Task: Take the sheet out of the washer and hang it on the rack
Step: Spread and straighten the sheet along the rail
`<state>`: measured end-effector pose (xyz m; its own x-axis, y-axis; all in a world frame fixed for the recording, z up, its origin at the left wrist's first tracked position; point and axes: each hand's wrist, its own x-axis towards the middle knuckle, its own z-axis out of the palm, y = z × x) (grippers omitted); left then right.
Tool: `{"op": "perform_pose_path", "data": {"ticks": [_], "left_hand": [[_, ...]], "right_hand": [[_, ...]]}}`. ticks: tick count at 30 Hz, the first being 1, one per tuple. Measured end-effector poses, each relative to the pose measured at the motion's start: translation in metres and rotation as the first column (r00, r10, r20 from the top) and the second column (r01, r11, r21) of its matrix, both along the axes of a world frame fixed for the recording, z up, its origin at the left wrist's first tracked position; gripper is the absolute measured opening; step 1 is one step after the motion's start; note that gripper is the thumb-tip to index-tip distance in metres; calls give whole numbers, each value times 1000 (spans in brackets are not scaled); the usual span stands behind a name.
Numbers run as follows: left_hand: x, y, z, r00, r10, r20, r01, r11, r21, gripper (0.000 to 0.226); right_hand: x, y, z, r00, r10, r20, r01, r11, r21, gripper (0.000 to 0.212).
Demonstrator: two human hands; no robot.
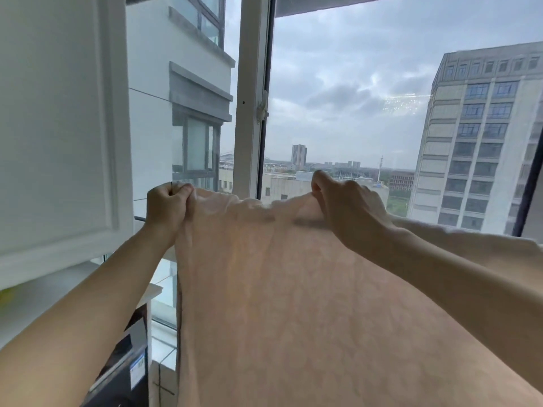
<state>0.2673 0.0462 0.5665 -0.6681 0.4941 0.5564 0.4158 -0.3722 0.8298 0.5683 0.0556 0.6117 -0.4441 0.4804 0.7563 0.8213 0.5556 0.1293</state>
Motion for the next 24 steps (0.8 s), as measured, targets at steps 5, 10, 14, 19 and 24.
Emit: {"op": "perform_pose_path", "data": {"ticks": [5,10,14,19,24], "left_hand": [[-45,-3,-19,998,7,65,-3,998,-58,33],[-89,-8,-38,978,-130,166,157,974,-166,21],[-122,-14,-44,959,-180,220,223,956,-190,28],[-150,-17,-73,982,-105,155,153,930,-336,20],[-173,-25,-107,971,115,-210,-217,796,-565,25]], "right_hand": [[-30,7,-5,1000,1,-20,-1,1000,6,13],[-63,9,-5,1000,17,7,-17,1000,-4,11],[-90,9,-3,1000,12,-1,-12,1000,9,11],[-120,11,-7,995,-22,-99,25,999,34,7],[-140,13,-6,991,-29,-128,37,998,55,5]]}}
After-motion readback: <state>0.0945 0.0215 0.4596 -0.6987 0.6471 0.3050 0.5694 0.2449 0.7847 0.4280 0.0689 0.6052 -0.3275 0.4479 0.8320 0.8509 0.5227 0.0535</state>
